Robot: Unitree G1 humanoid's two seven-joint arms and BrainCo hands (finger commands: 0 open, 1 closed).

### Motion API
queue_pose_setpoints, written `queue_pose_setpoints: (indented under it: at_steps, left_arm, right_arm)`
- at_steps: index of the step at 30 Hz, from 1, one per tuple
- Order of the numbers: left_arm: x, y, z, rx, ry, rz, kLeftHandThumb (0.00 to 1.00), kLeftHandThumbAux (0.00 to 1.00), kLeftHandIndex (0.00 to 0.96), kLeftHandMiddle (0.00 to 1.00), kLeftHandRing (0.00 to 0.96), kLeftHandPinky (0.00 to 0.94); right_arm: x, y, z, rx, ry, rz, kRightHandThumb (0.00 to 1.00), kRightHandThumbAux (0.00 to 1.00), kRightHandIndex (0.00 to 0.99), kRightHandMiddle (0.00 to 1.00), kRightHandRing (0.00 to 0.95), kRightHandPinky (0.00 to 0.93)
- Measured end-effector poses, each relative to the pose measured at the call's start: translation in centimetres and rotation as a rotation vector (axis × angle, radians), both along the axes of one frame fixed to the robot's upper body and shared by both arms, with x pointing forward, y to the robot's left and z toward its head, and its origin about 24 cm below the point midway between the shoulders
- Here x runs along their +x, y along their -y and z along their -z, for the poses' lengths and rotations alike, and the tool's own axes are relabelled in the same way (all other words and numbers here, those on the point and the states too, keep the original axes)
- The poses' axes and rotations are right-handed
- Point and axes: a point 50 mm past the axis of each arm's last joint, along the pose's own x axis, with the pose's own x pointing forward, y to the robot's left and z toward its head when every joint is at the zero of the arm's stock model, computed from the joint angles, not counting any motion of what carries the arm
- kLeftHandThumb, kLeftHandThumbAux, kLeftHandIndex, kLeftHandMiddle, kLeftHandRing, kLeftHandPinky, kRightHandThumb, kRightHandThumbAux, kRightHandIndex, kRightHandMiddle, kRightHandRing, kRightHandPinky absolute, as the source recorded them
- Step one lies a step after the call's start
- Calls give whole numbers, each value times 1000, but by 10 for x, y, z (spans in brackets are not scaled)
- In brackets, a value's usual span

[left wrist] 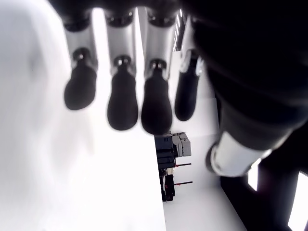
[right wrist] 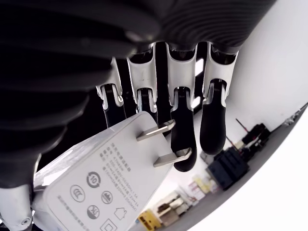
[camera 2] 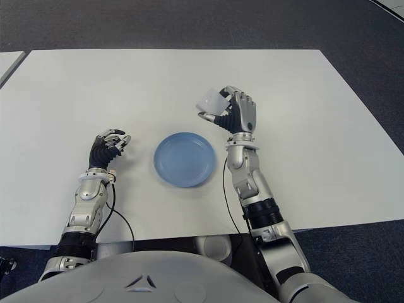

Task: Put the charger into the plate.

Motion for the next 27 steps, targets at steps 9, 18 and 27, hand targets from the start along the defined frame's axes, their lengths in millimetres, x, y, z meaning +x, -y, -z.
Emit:
queue_pose_setpoints:
  at_steps: [9, 18, 27]
  left_arm:
    - [0, 0, 0, 1, -1, 1, 707, 716, 436, 725, 710, 708]
    - [0, 0, 0, 1, -2, 1, 708, 715, 436, 726, 710, 710]
    - [1, 0, 0, 1, -1, 1, 707, 716, 436, 724, 711, 712]
  right_arm:
    - [-11, -22, 3, -32, -77, -146, 1000, 667, 372, 510, 502, 462]
    - [-14, -30, 10, -129, -206, -296, 1000, 666, 374, 513, 496, 472]
    - [-17, -41, 24, -185, -346, -405, 1000, 665, 402, 491, 476, 466]
